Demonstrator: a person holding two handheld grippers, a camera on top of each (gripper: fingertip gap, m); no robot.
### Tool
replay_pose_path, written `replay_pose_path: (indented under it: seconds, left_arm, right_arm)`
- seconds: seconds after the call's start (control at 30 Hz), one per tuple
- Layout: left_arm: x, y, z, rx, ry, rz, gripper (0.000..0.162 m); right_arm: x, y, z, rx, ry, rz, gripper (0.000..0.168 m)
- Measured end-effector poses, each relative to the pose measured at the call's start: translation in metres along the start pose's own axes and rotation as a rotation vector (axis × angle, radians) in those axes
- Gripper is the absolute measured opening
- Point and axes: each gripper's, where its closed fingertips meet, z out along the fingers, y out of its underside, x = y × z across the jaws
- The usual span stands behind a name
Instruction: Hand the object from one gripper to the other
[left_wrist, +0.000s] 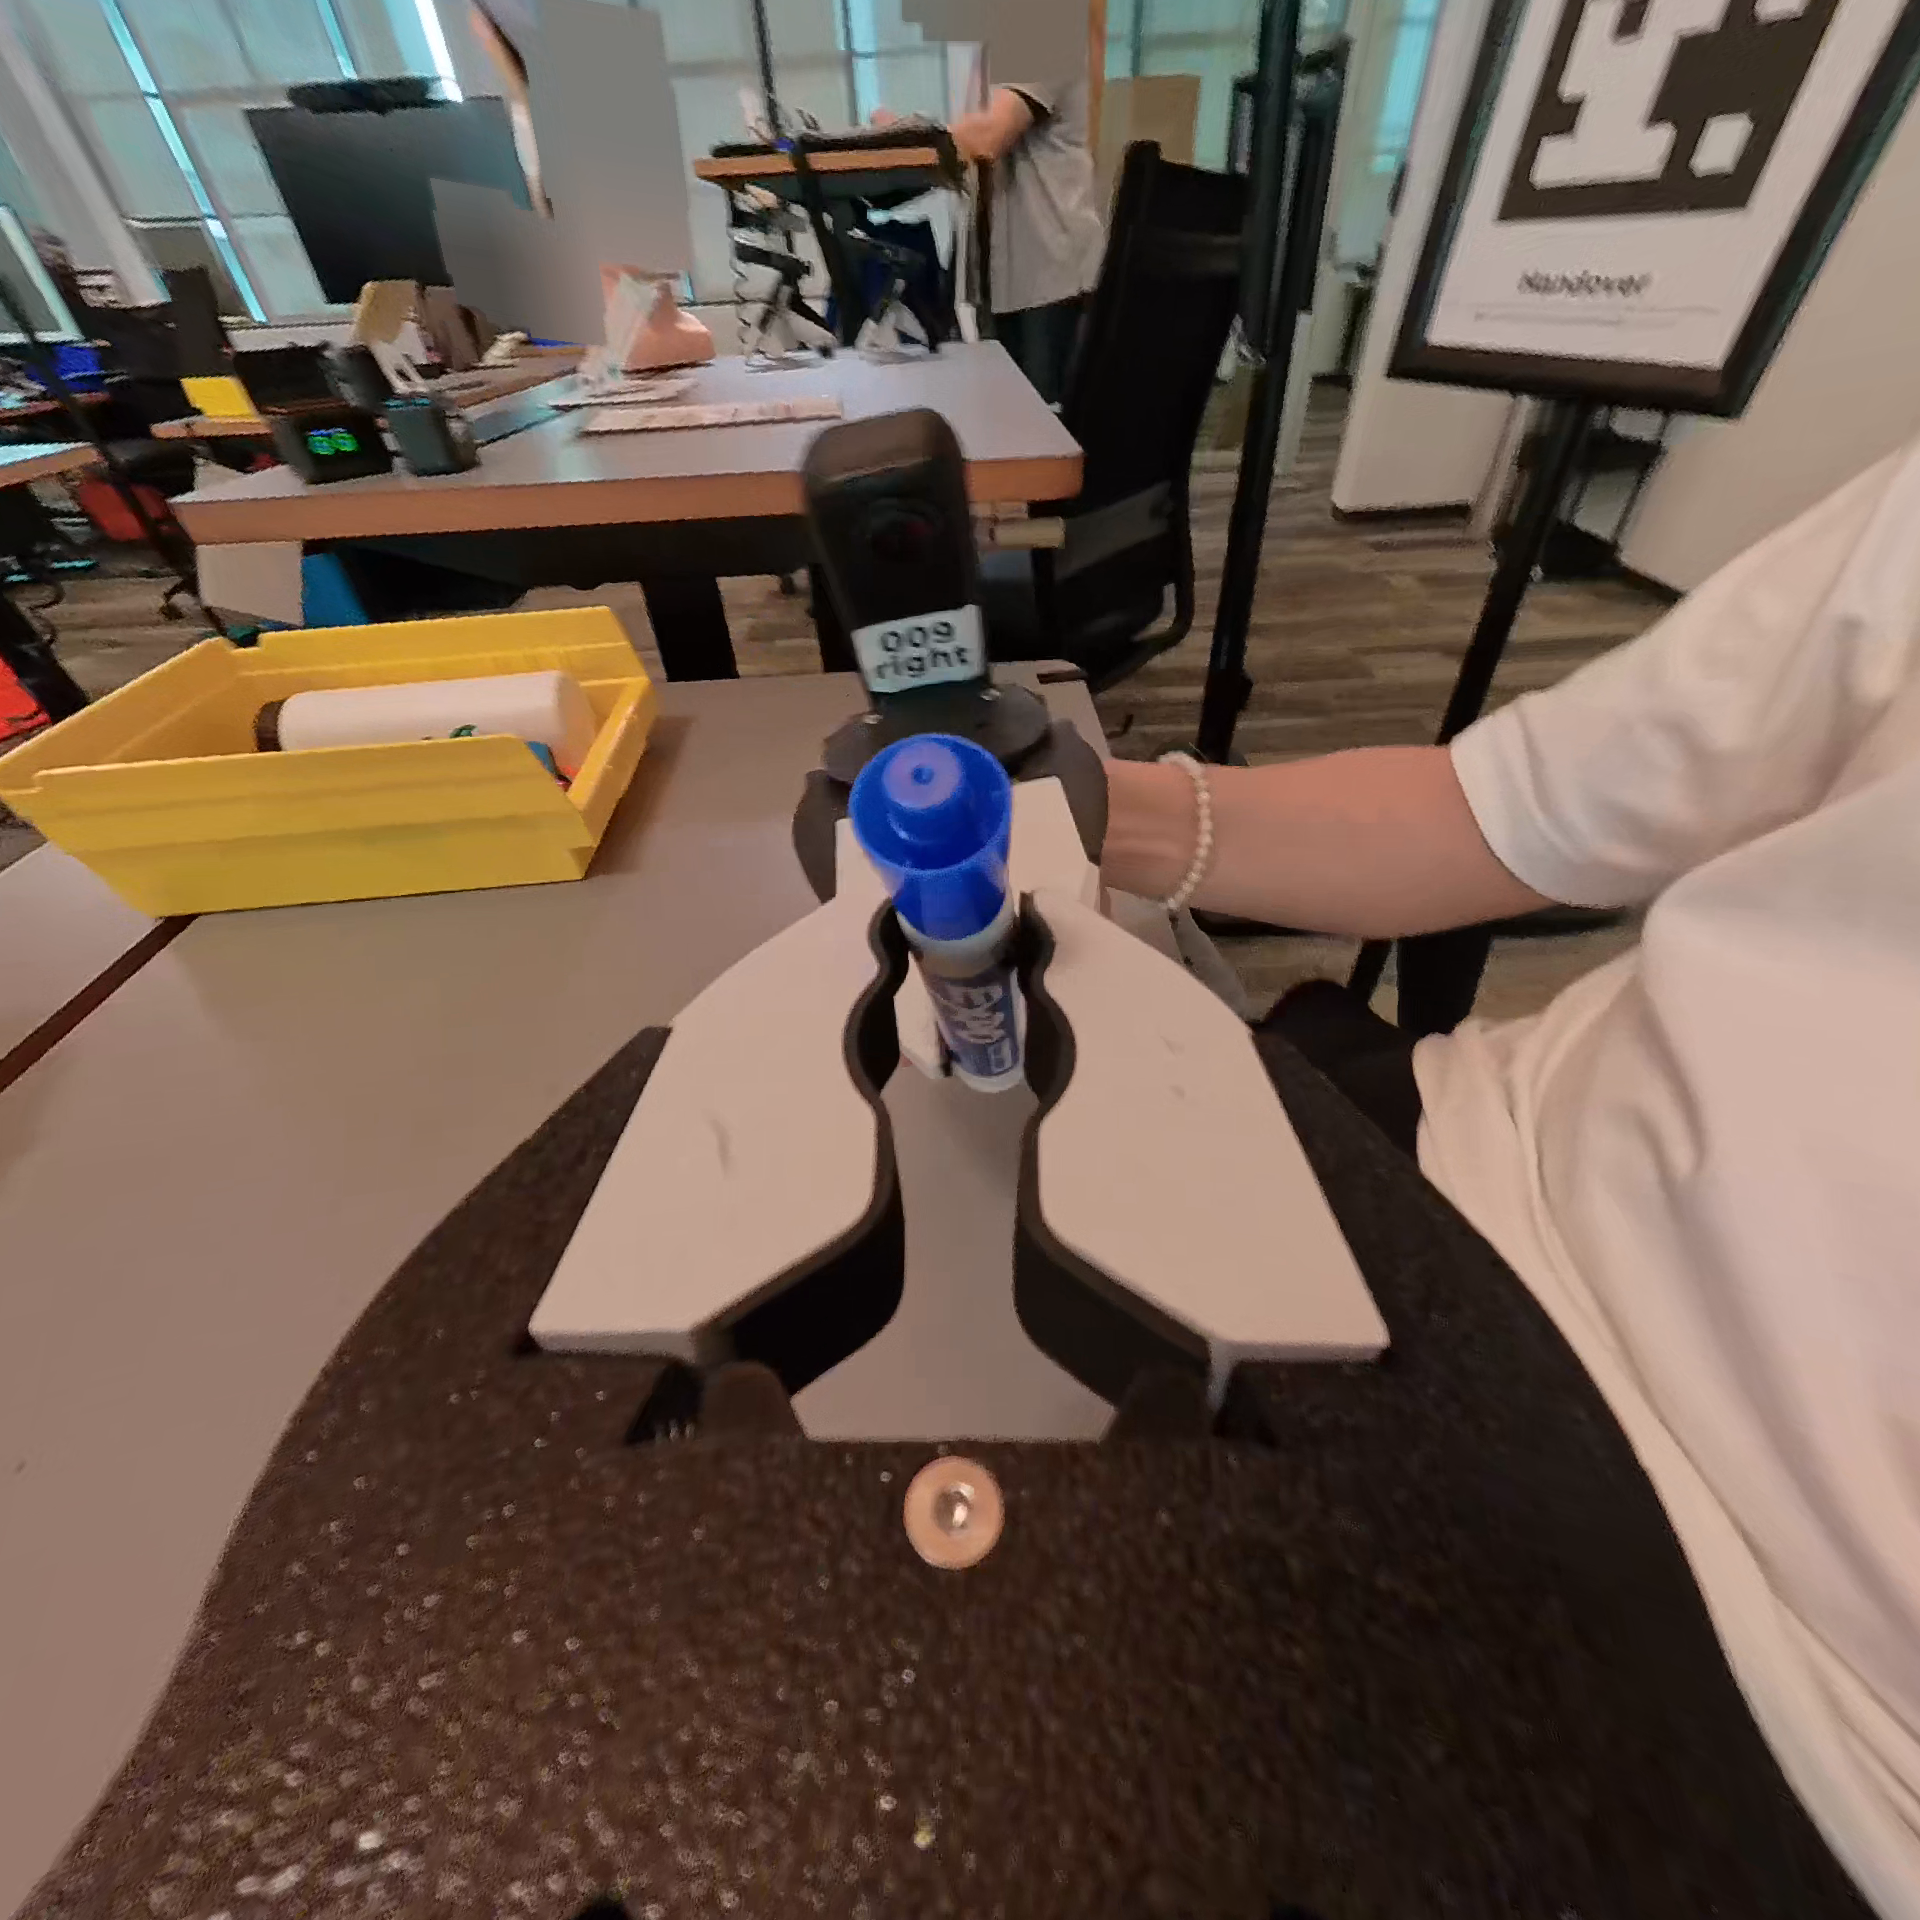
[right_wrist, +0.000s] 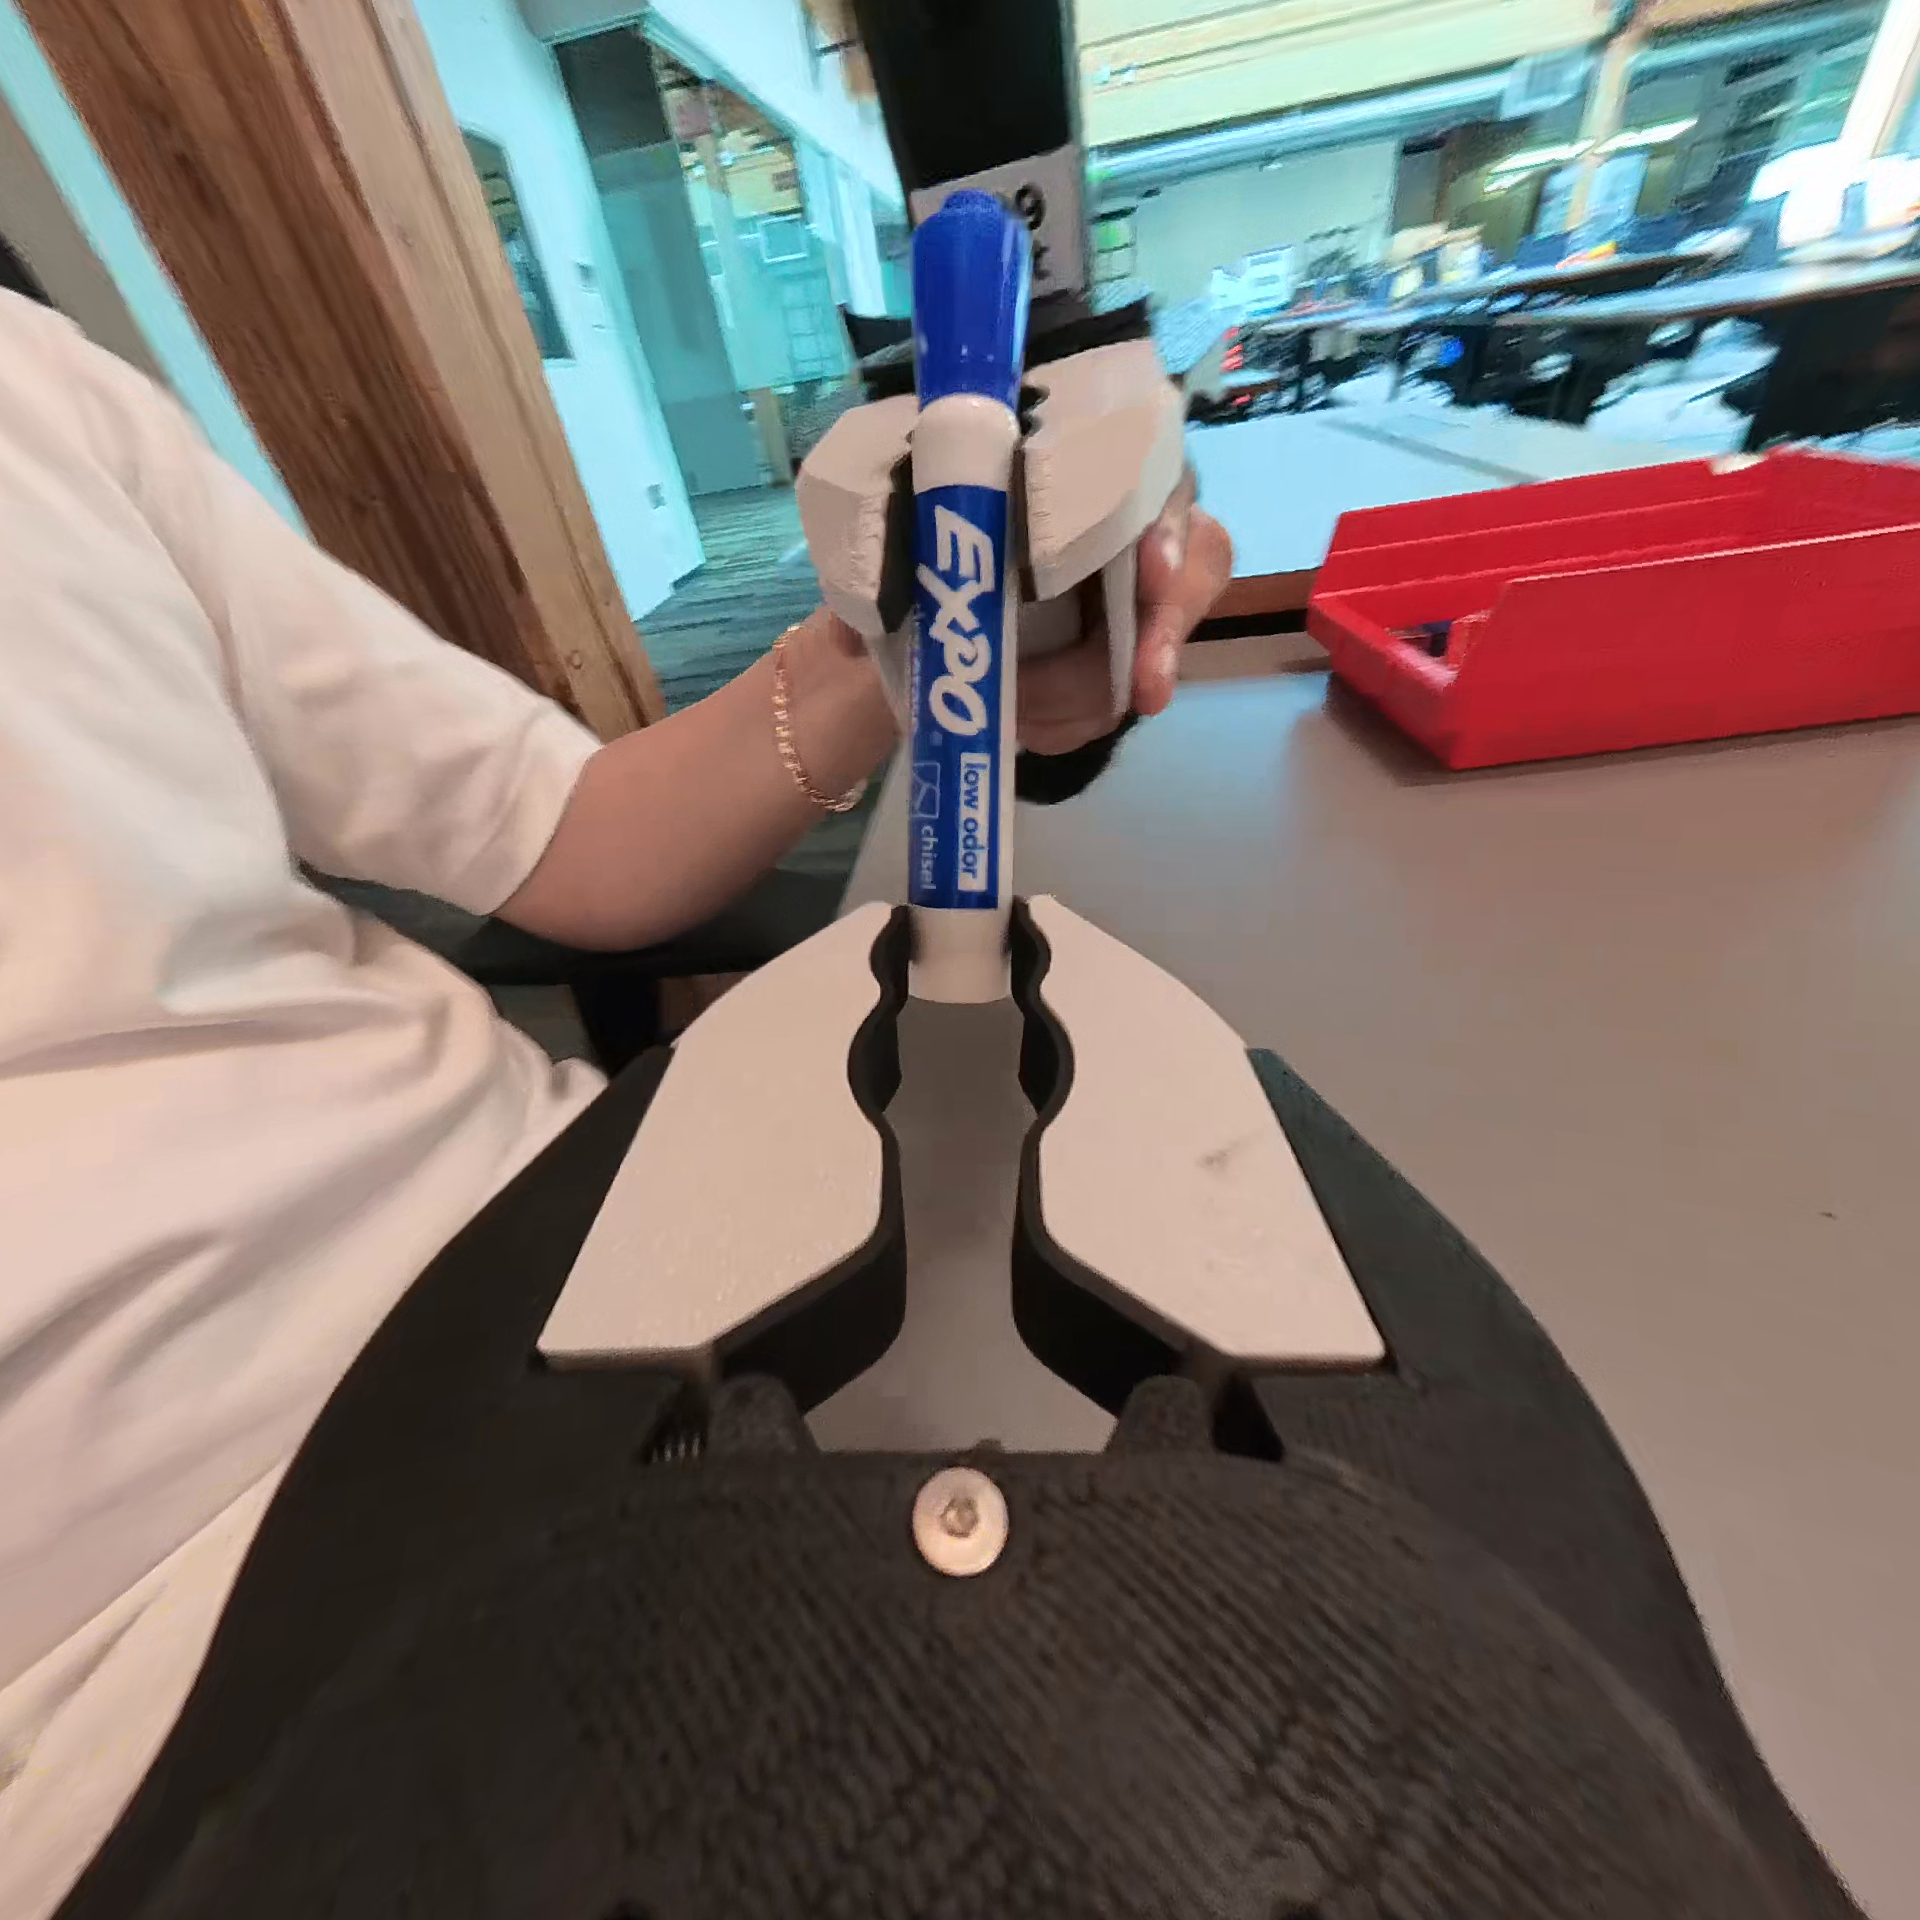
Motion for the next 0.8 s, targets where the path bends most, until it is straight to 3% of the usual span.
replay_pose_path:
  seconds: [0.07, 0.2, 0.3, 0.37, 0.53, 0.6, 0.8]
  left_arm:
    - [-0.014, -0.005, -0.002, 0.043, -0.076, -0.054, 0.019]
    - [-0.045, -0.022, -0.010, 0.198, -0.241, -0.301, 0.019]
    - [-0.052, -0.029, -0.012, 0.309, -0.249, -0.468, 0.018]
    - [-0.054, -0.031, -0.010, 0.378, -0.240, -0.556, 0.019]
    - [-0.054, -0.029, 0.000, 0.478, -0.157, -0.731, 0.019]
    - [-0.055, -0.025, 0.005, 0.490, -0.153, -0.768, 0.019]
    - [-0.060, -0.020, 0.007, 0.516, -0.142, -0.794, 0.019]
  right_arm:
    - [0.017, -0.008, -0.006, 0.057, 0.132, -0.067, 0.019]
    - [0.043, -0.034, -0.023, 0.168, 0.489, -0.438, 0.044]
    - [0.046, -0.039, -0.024, 0.111, 0.646, -0.707, 0.051]
    - [0.040, -0.050, -0.025, 0.167, 0.708, -0.823, 0.050]
    - [0.040, -0.053, -0.026, 0.133, 0.796, -0.941, 0.042]
    - [0.039, -0.057, -0.028, 0.145, 0.830, -0.967, 0.025]
    - [0.043, -0.054, -0.030, 0.094, 0.798, -0.829, 0.020]
